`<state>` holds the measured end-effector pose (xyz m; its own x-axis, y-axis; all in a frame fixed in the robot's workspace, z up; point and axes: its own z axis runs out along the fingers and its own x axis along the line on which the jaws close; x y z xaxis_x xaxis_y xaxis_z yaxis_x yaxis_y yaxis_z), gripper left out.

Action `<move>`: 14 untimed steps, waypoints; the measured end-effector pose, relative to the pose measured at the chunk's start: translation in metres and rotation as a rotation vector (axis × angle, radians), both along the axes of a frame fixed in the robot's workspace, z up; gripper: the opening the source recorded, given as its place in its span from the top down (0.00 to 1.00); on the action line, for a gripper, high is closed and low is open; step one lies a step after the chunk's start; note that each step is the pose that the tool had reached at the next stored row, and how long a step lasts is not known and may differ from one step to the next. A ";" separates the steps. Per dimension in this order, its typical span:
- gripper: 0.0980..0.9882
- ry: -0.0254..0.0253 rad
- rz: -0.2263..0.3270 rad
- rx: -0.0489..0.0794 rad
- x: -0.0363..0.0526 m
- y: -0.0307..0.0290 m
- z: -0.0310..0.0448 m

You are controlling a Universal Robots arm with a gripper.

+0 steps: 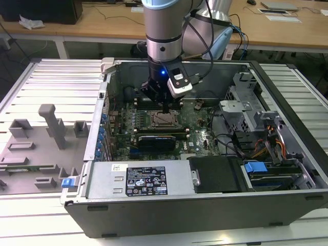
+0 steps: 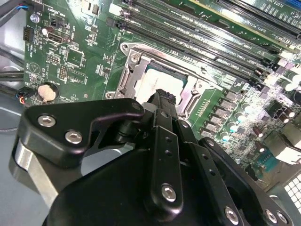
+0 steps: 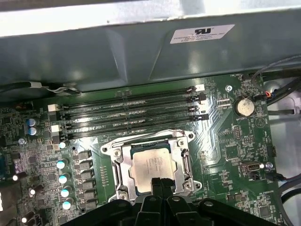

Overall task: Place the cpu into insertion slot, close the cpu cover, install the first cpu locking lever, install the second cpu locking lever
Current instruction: 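Install the first cpu locking lever, then install the second cpu locking lever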

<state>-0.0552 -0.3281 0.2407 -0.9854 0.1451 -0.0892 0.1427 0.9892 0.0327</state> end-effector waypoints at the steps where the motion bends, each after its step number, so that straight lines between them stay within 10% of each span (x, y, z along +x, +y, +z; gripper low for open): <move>1: 0.99 0.0000 0.000 0.000 0.0000 0.0000 0.0000; 14: 0.99 0.0000 0.001 0.001 0.0000 -0.0013 0.0001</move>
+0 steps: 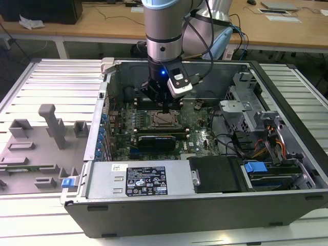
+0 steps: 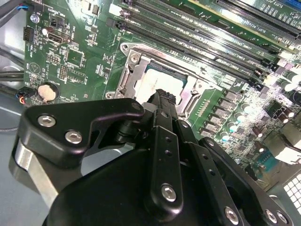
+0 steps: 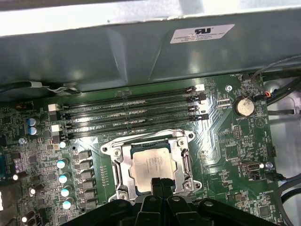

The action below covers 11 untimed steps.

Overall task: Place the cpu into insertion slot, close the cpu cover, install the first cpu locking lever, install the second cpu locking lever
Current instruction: 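Install the second cpu locking lever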

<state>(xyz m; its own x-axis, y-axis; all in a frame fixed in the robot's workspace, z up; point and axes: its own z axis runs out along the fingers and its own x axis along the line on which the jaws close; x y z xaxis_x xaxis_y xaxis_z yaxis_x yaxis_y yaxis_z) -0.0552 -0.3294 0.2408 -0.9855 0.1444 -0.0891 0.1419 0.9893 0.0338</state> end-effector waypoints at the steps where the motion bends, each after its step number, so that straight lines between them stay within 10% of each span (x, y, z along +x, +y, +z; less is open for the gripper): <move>1: 0.99 0.0001 0.000 0.000 0.0000 -0.0006 0.0000; 11: 0.99 0.0000 0.000 0.000 -0.0001 -0.0195 0.0003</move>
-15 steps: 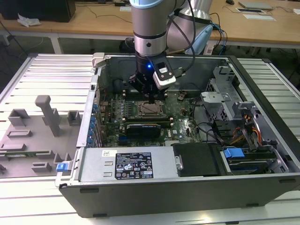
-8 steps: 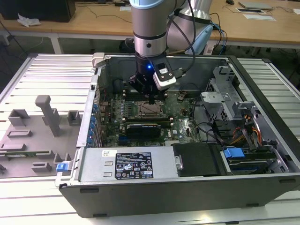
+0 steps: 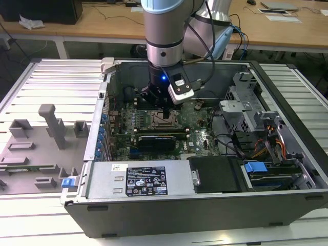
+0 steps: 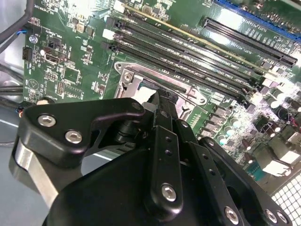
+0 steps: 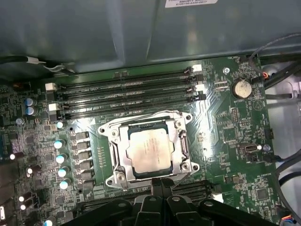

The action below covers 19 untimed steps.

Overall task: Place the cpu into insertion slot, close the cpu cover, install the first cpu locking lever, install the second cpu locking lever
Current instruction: 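Install the second cpu locking lever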

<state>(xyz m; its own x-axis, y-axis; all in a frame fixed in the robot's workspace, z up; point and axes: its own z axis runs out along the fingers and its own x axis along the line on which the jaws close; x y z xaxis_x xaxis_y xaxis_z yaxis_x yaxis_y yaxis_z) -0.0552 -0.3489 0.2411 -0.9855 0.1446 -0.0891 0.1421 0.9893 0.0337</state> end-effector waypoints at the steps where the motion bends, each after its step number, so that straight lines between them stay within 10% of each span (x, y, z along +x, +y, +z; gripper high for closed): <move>1: 0.99 0.0001 0.000 0.000 0.0000 -0.0001 0.0004; 19: 0.99 -0.0001 0.086 -0.001 -0.0036 -0.0135 -0.0072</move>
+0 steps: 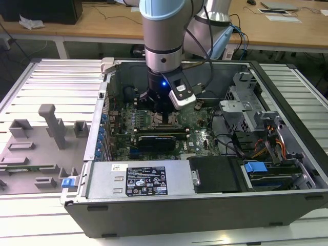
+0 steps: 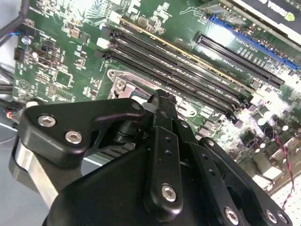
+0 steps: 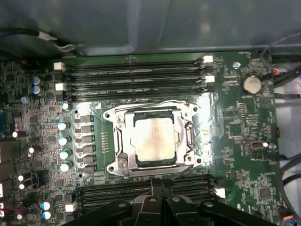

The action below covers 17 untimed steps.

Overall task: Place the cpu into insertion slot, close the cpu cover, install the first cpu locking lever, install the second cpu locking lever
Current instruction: 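Install the second cpu locking lever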

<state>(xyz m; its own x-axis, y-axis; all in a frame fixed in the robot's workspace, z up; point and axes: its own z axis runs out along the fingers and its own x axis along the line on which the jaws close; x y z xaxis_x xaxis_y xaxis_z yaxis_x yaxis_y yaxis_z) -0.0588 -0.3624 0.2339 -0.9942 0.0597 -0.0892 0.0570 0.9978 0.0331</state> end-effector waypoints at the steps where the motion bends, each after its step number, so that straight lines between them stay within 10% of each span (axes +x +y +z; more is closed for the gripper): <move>1: 0.99 0.0001 0.009 0.001 -0.0009 -0.0007 -0.0022; 11: 0.99 -0.0001 0.064 0.020 -0.0121 -0.0081 -0.0125; 17: 0.99 -0.0014 0.064 0.057 -0.0172 -0.0127 -0.0162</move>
<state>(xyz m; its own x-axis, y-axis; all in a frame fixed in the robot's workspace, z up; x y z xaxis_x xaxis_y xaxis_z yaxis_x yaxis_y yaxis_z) -0.0760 -0.3751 0.2177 -0.9960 0.0007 -0.0888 -0.0073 0.9959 0.0904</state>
